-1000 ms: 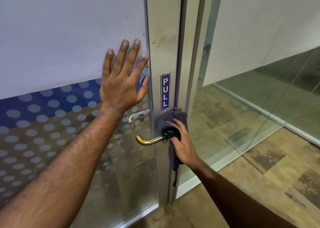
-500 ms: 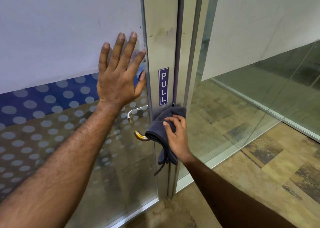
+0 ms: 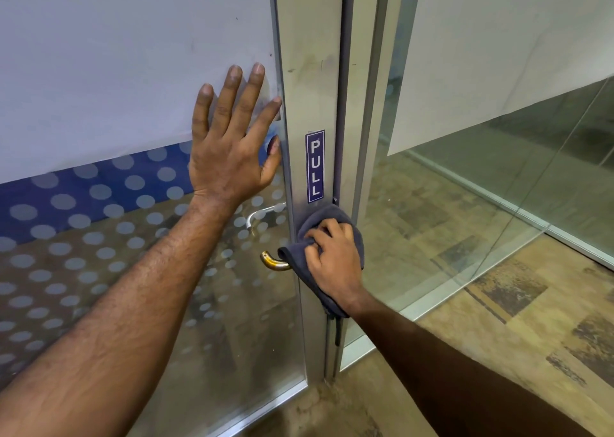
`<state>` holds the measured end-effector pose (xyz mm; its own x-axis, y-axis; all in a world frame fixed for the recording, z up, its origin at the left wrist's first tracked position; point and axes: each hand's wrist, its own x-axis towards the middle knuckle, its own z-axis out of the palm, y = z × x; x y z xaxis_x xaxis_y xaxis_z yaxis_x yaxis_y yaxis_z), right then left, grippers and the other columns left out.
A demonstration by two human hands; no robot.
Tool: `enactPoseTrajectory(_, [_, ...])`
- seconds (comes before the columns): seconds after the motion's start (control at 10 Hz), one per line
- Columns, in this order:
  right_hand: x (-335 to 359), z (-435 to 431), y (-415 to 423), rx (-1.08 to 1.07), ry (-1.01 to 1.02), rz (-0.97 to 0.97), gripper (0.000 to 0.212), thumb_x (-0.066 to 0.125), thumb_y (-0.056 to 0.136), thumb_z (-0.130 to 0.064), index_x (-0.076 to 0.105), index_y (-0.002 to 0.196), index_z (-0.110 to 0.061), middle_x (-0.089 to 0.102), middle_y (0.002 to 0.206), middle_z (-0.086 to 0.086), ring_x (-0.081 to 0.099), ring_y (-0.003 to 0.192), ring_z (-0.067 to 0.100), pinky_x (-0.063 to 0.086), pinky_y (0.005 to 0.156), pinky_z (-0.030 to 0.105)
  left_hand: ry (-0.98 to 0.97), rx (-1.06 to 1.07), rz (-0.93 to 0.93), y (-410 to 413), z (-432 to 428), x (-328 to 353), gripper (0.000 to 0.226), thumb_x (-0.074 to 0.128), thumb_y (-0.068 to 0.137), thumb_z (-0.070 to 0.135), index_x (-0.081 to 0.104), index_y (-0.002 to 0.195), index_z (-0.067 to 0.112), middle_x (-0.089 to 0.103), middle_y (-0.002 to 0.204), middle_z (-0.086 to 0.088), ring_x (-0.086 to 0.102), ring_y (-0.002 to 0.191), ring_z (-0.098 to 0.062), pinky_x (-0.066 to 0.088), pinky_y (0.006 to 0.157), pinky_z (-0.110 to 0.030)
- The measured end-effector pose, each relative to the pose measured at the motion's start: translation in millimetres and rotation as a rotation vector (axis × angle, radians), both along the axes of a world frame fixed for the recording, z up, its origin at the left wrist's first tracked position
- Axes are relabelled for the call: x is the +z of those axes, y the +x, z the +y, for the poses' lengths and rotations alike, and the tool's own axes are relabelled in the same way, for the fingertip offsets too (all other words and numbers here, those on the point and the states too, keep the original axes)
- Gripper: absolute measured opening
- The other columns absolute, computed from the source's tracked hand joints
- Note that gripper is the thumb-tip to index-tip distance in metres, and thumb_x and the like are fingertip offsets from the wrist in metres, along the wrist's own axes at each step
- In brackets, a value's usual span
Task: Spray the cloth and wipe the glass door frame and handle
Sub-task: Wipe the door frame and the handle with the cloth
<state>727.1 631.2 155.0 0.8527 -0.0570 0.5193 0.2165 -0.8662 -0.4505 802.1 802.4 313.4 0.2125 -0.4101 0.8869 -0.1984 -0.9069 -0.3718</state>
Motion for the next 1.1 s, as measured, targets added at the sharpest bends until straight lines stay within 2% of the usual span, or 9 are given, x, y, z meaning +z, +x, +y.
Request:
enactPoseTrajectory(0.1, [-9.8, -1.2, 4.3, -0.002, 0.109, 0.017, 0.040, 0.044, 0.091, -0.038, 0.063, 0.119, -0.018, 0.050, 0.129, 0.006, 0.044, 0.121, 0.022, 0.045, 0.103, 0.043, 0.000, -0.010, -0.001, 0.1, 1.4, -0.5, 0.053, 0.044, 0.100, 0.043, 0.046, 0.150, 0.024, 0.031, 0.163, -0.011, 0.028, 0.150, -0.035, 0.015, 0.120, -0.052])
enactPoseTrajectory(0.2, [-25.7, 15.2, -3.8, -0.013, 0.347, 0.084, 0.055, 0.038, 0.093, -0.052, 0.042, 0.142, -0.030, 0.028, 0.148, -0.004, 0.029, 0.138, 0.018, 0.034, 0.111, 0.032, 0.001, -0.002, 0.012, -0.1, 3.1, -1.6, 0.055, 0.043, 0.100, 0.043, 0.044, 0.151, 0.024, 0.030, 0.164, -0.011, 0.027, 0.150, -0.034, 0.012, 0.121, -0.051])
enactPoseTrajectory(0.3, [-30.2, 16.1, -4.0, -0.063, 0.366, 0.088, 0.059, 0.042, 0.089, -0.058, 0.042, 0.142, -0.031, 0.030, 0.146, -0.003, 0.037, 0.132, 0.019, 0.040, 0.106, 0.034, 0.006, 0.007, 0.005, -1.5, 1.6, -0.3, 0.054, 0.044, 0.100, 0.043, 0.045, 0.150, 0.024, 0.032, 0.163, -0.011, 0.029, 0.149, -0.035, 0.012, 0.120, -0.051])
enactPoseTrajectory(0.4, [-21.0, 10.7, -4.0, -0.075, 0.289, 0.078, 0.050, 0.046, 0.087, -0.055, 0.056, 0.125, -0.025, 0.040, 0.136, 0.002, 0.045, 0.121, 0.022, 0.050, 0.096, 0.042, 0.007, 0.007, 0.006, -1.7, -0.4, 0.5, 0.053, 0.045, 0.099, 0.042, 0.047, 0.149, 0.024, 0.033, 0.162, -0.012, 0.030, 0.149, -0.035, 0.013, 0.120, -0.051])
enactPoseTrajectory(0.5, [-14.6, 17.3, -6.9, -0.179, -0.019, 0.057, 0.043, 0.039, 0.090, -0.053, 0.059, 0.115, -0.024, 0.048, 0.130, 0.005, 0.048, 0.115, 0.028, 0.046, 0.094, 0.047, 0.006, 0.010, 0.006, -2.0, 0.3, 0.6, 0.053, 0.043, 0.100, 0.042, 0.046, 0.149, 0.024, 0.033, 0.162, -0.012, 0.030, 0.149, -0.035, 0.013, 0.120, -0.051])
enactPoseTrajectory(0.6, [-15.0, 24.8, -9.2, -0.178, -0.051, 0.049, 0.049, 0.034, 0.093, -0.053, 0.059, 0.122, -0.022, 0.047, 0.137, 0.008, 0.042, 0.126, 0.032, 0.042, 0.102, 0.051, 0.008, 0.002, 0.017, -2.3, 1.4, 2.0, 0.053, 0.041, 0.100, 0.043, 0.046, 0.150, 0.023, 0.033, 0.162, -0.012, 0.030, 0.149, -0.035, 0.012, 0.120, -0.051])
enactPoseTrajectory(0.7, [-17.7, 21.8, -8.8, -0.094, 0.102, 0.088, 0.052, 0.036, 0.093, -0.057, 0.054, 0.131, -0.027, 0.036, 0.144, 0.007, 0.035, 0.133, 0.029, 0.046, 0.105, 0.048, 0.011, 0.004, 0.036, -3.5, 1.5, 1.6, 0.055, 0.042, 0.100, 0.043, 0.043, 0.152, 0.023, 0.031, 0.163, -0.013, 0.029, 0.150, -0.035, 0.011, 0.120, -0.050])
enactPoseTrajectory(0.9, [-23.4, 32.5, -14.7, -0.130, 0.164, 0.087, 0.049, 0.040, 0.091, -0.057, 0.054, 0.128, -0.030, 0.033, 0.147, 0.004, 0.034, 0.133, 0.030, 0.048, 0.101, 0.051, 0.013, 0.004, 0.013, -3.8, 0.6, 3.1, 0.051, 0.043, 0.099, 0.040, 0.050, 0.146, 0.023, 0.035, 0.161, -0.013, 0.033, 0.148, -0.036, 0.012, 0.119, -0.050])
enactPoseTrajectory(1.1, [-39.6, 34.1, -20.0, -0.055, 0.165, 0.055, 0.055, 0.034, 0.096, -0.061, 0.048, 0.140, -0.031, 0.027, 0.157, 0.003, 0.021, 0.145, 0.034, 0.037, 0.112, 0.054, 0.003, -0.007, 0.010, -3.2, -1.0, 2.8, 0.049, 0.044, 0.099, 0.038, 0.052, 0.144, 0.023, 0.035, 0.161, -0.012, 0.032, 0.148, -0.035, 0.013, 0.120, -0.050])
